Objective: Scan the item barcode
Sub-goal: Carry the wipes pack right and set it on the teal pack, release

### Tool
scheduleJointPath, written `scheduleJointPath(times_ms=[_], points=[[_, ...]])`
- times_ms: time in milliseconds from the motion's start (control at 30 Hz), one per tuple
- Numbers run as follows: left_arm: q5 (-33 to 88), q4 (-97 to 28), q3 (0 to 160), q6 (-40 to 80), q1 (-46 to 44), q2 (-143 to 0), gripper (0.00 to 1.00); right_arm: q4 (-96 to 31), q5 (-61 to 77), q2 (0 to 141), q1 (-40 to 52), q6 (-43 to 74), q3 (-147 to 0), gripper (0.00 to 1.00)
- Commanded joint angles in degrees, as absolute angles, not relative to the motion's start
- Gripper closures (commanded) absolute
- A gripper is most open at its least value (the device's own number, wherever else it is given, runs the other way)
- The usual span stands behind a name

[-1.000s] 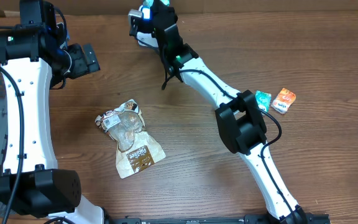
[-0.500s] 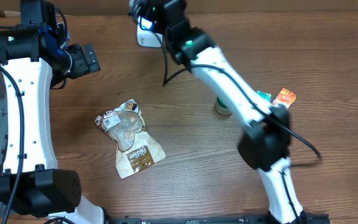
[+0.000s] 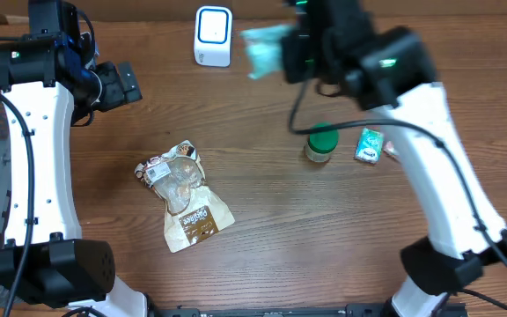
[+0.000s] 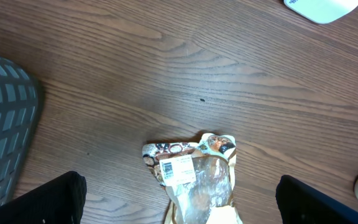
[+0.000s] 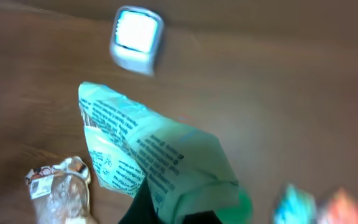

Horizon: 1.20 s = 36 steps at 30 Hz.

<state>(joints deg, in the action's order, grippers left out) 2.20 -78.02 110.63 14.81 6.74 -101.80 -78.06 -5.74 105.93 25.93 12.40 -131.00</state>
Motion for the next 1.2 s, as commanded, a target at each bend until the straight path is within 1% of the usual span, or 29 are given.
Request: scheduleJointPath(times_ms=[0,133,233,333,633,733,867,900,933,967,1000,1067,1133,1167], points=[[2.4,-77.9,111.2,14.8,6.3,-101.1,0.00,-83.8,-3.7,103.2,18.7,25.8,-132.0,0.96],[2.4,-77.9,111.2,14.8,6.3,-101.1,0.00,-88.9,-3.7,103.4,9.4,27.2,-129.2,0.96],[2.4,-77.9,111.2,14.8,6.3,-101.1,0.00,-87.9,-3.7,103.4,2.8,27.2,-122.7,0.96],[2.4,-77.9,111.2,14.8,6.3,-101.1,0.00,-85.1,-3.7,103.4,-1.4,26.4,-114.9,0.96],[2.4,-78.0,111.2,14.8,6.3,-101.1,0.00,-68.4,1.4,103.5,-6.5,19.7,-91.3,0.96],[2.4,-78.0,111.2,14.8,6.3,-101.1,0.01,-62.9,4.0,103.7,-7.9,17.5,-85.3,0.95],[2.4,-77.9,111.2,14.8,6.3,-101.1,0.00,-60.0,4.0,103.7,-9.7,17.5,-81.5,0.92],[2.4,-78.0,111.2,14.8,6.3,-101.1,0.00,-59.9,4.0,103.7,-10.1,17.5,-81.3,0.82],[2.4,-77.9,111.2,14.8,6.3,-101.1,0.00,-60.0,4.0,103.7,-10.6,17.5,-81.2,0.66],[2.4,-78.0,111.2,14.8,6.3,-101.1,0.00,-60.1,3.9,103.7,-11.1,17.5,-81.2,0.54],[2.4,-77.9,111.2,14.8,6.4,-101.1,0.00,-60.1,4.0,103.7,-11.5,17.5,-81.2,0.47],[2.4,-78.0,111.2,14.8,6.3,-101.1,0.00,-60.2,4.0,103.7,-12.1,17.5,-81.2,0.30],[2.4,-78.0,111.2,14.8,6.3,-101.1,0.00,-60.3,4.0,103.7,-12.5,17.5,-81.3,0.25],[2.4,-77.9,111.2,14.8,6.3,-101.1,0.00,-60.3,4.0,103.7,-12.6,17.5,-81.6,0.24]])
